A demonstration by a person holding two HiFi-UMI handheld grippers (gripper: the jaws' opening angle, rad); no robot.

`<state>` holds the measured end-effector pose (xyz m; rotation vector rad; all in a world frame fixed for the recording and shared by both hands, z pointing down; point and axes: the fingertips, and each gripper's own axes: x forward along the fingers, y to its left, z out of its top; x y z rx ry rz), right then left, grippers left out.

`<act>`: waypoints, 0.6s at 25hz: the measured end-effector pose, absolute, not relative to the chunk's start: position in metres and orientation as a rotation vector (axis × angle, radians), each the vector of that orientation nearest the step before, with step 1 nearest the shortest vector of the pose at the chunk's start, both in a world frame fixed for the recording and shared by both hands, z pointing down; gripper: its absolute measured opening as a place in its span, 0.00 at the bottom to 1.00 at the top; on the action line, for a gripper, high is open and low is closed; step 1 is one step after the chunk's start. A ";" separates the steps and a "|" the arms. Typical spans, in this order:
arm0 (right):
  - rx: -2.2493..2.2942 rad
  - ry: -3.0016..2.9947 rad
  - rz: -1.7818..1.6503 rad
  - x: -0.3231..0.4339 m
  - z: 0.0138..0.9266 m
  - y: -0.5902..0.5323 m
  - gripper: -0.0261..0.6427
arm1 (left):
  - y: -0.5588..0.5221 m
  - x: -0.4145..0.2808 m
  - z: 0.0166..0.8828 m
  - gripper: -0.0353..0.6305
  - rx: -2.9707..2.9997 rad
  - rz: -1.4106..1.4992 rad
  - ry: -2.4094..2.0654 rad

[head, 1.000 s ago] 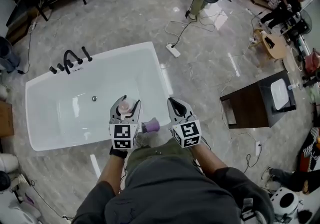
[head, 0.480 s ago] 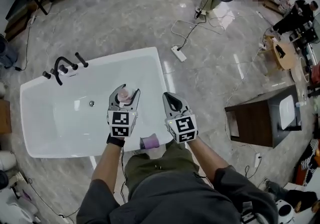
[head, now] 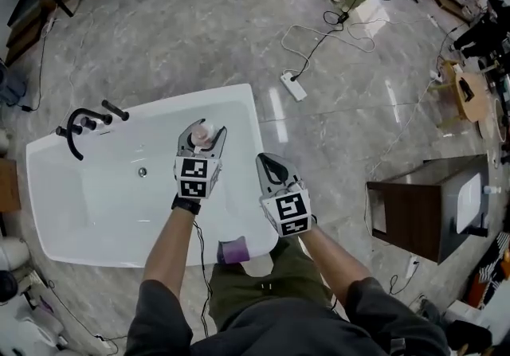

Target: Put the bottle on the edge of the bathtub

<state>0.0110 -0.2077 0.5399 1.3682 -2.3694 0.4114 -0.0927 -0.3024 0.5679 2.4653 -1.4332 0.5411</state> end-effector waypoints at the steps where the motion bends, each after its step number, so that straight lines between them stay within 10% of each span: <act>1: 1.360 -2.363 0.424 0.014 0.548 -0.215 0.04 | -0.314 -0.090 0.576 0.39 2.460 0.547 -1.436; 15: 1.262 -2.336 0.498 0.043 0.642 -0.312 0.04 | -0.450 -0.076 0.682 0.39 2.329 0.579 -1.531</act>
